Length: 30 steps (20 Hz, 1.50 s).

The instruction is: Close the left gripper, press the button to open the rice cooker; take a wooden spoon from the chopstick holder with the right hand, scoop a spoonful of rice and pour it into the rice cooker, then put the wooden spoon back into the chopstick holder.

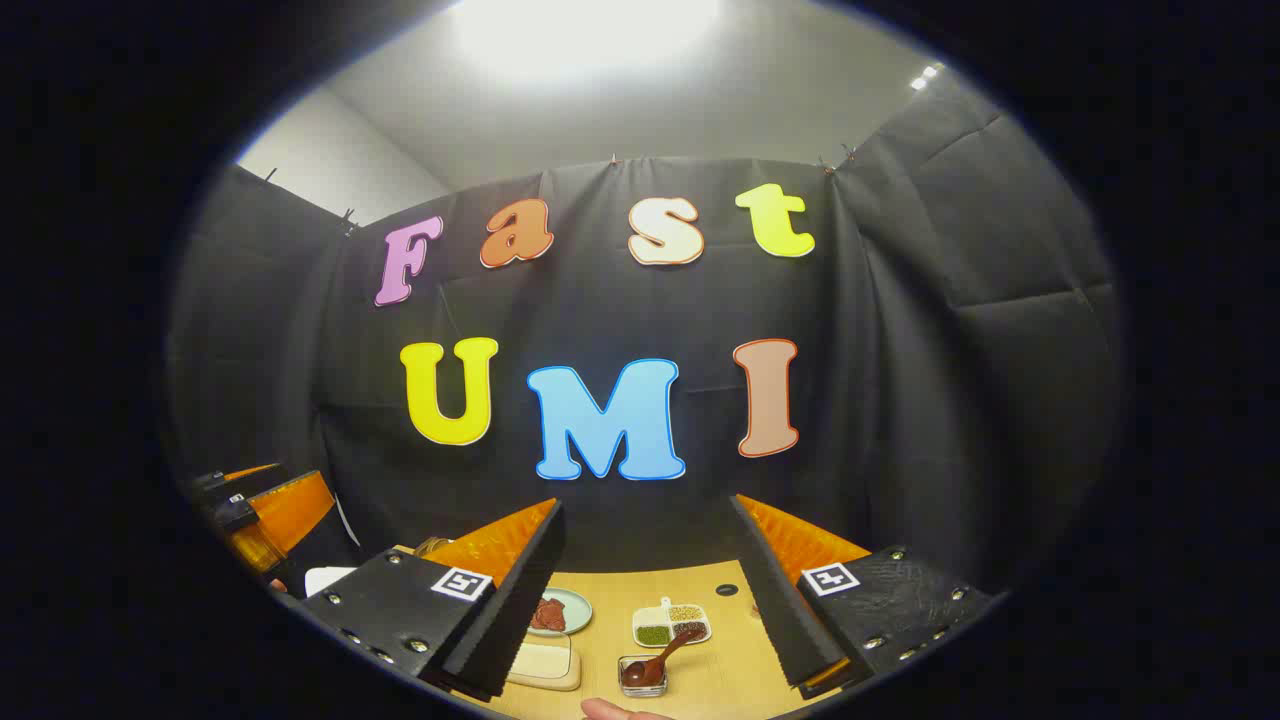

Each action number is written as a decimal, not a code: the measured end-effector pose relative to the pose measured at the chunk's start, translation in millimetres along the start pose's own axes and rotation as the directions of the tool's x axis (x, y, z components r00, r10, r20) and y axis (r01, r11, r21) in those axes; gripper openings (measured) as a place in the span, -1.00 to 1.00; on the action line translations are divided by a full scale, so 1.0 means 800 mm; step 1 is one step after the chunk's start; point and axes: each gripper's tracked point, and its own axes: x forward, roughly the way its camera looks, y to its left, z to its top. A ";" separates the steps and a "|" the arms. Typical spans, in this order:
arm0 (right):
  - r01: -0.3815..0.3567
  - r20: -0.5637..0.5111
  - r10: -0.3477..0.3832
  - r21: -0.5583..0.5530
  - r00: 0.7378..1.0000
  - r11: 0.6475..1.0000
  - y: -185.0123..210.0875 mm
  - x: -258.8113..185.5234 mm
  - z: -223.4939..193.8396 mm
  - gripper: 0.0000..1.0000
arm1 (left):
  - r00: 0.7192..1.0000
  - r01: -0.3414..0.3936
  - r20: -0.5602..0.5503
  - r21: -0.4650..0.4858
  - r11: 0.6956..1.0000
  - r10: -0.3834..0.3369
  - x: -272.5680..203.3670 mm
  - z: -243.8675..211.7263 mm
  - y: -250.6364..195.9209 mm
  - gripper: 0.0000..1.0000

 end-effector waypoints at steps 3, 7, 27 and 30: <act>-0.018 -0.005 0.018 0.000 1.000 1.000 0.003 0.007 0.000 0.94 | 1.000 -0.011 0.026 -0.007 1.000 0.011 0.003 0.013 -0.001 0.91; -0.041 0.018 0.041 -0.014 0.999 0.999 0.005 0.018 0.010 0.94 | 0.998 -0.043 0.037 0.022 0.999 0.043 0.006 0.021 0.001 0.97; -0.085 -0.004 0.085 0.008 0.996 0.996 0.032 0.016 -0.008 0.94 | 0.994 -0.093 0.055 0.016 0.996 0.092 0.009 0.014 0.061 0.96; -0.080 -0.007 0.080 -0.004 0.997 0.997 0.026 0.019 -0.013 0.94 | 0.994 -0.103 0.039 0.005 0.995 0.103 0.016 -0.001 0.073 0.97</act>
